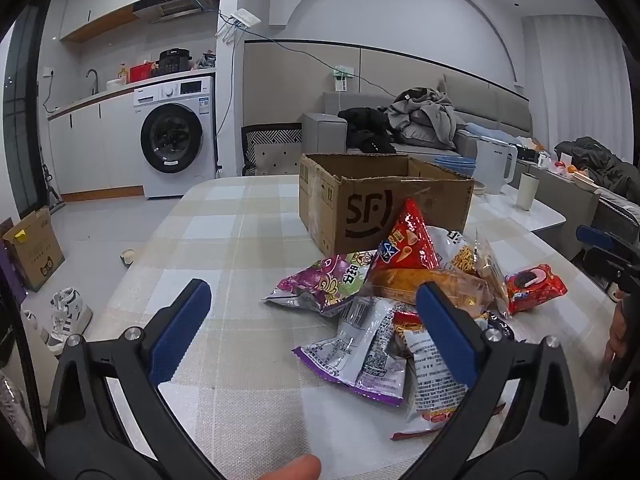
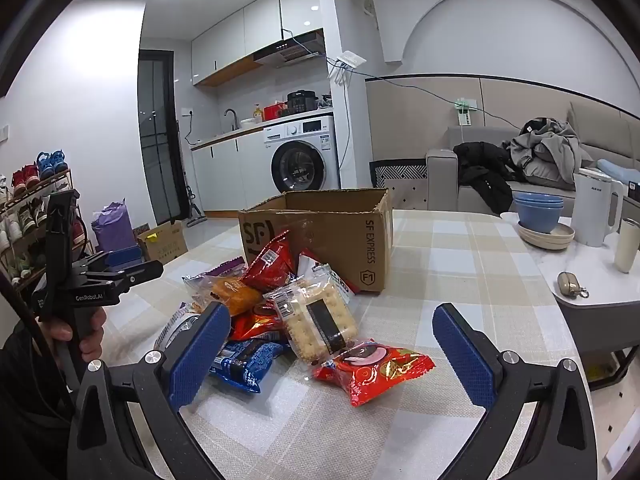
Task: Organize snacks
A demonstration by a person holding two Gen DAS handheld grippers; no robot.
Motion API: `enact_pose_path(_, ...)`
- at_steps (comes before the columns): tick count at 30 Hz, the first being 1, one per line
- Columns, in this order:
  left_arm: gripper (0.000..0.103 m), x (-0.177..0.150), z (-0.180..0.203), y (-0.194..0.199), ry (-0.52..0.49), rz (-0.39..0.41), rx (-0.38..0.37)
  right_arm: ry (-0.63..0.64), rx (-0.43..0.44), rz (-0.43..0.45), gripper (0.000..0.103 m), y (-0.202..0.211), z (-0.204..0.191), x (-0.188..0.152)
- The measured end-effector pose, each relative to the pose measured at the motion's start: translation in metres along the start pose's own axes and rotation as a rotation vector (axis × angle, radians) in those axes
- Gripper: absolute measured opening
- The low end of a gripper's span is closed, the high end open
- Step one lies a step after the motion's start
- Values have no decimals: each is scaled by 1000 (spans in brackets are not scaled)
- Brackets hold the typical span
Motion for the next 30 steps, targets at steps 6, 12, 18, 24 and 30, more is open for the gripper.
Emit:
enact_pose_path(6, 102, 0, 2, -1, 7, -2, -1, 0, -2, -1, 103, 0, 0, 0)
enact_pose_path(12, 102, 0, 0, -1, 13, -2, -2, 8, -5, -1, 103, 0, -2, 0)
enact_pose_path(18, 102, 0, 0, -2, 6, 0, -6, 8, -7, 0, 103, 0, 2, 0)
enact_pose_path(24, 102, 3, 2, 2, 1, 4, -8, 7, -10, -3, 103, 2, 6, 3)
enact_pose_path(30, 102, 2, 1, 4, 16, -1, -6, 7, -23, -2, 103, 3, 4, 2)
Point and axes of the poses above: each gripper's, at about its wrist camera, not at the fingertips, and y roughly against the way its jaws point, z to its right, x to its top, the point moved 5 cm from there along -y, roughly the way its jaws point, and after that the axes turned 13 degrees about z, right-handed, at the moved point
